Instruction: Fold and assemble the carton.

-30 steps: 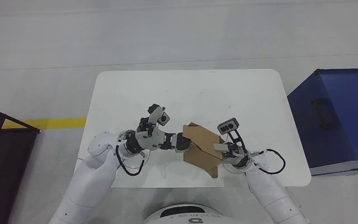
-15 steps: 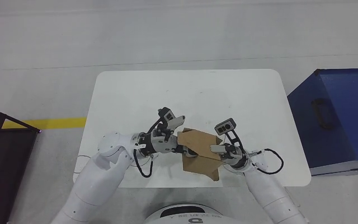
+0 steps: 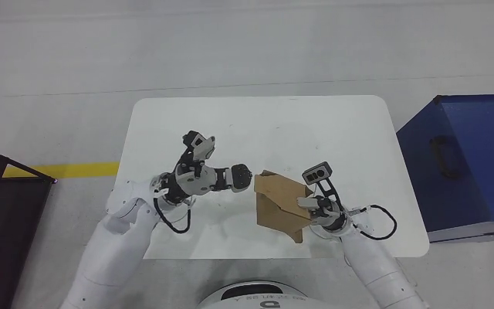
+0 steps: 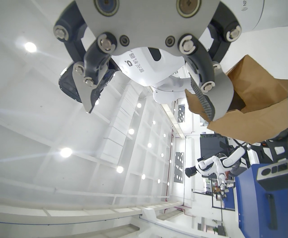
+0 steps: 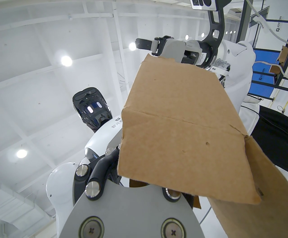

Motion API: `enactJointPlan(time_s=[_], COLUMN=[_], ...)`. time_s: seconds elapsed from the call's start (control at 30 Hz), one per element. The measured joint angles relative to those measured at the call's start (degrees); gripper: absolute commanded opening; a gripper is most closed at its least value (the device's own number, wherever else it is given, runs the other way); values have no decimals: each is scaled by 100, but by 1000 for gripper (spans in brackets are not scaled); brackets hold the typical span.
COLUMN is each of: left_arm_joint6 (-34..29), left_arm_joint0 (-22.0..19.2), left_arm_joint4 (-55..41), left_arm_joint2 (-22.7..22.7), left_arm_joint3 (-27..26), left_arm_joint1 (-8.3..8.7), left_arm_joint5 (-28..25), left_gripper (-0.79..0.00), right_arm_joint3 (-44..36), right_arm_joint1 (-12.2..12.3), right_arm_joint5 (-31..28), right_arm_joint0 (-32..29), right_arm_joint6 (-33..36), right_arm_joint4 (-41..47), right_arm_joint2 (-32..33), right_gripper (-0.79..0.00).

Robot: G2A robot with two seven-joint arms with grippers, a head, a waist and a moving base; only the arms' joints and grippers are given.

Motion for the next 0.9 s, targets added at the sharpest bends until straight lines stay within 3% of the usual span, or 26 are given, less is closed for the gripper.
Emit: enactJointPlan(time_s=[0.2,0.37,0.53,0.9], left_arm_joint6=[156,486,640,285], left_arm_joint0=[-3,-152,-324,-368], left_arm_joint4=[176,1243,1003,1104], left_arm_joint2=[-311,79,389,820], left_arm_joint3=[130,108,81,61], left_arm_joint1=[33,19,-43,-71], left_arm_joint5=[29,7,-130,-11], left_gripper=[0,0,0,0], right_arm_joint3=[20,19,-40,-116], right_arm_joint1=[-9,-18,-13,-15], right_arm_joint5=[-22,-64,-100,-125], right_arm_joint0=[41,48,-26,-118], right_arm_joint6=[0,-9,-34,-59], right_arm_joint4=[-9,-47,-88,-122], right_arm_joint2=[-45,-73,-41,-9], right_gripper=[-785,-785,-785,-785])
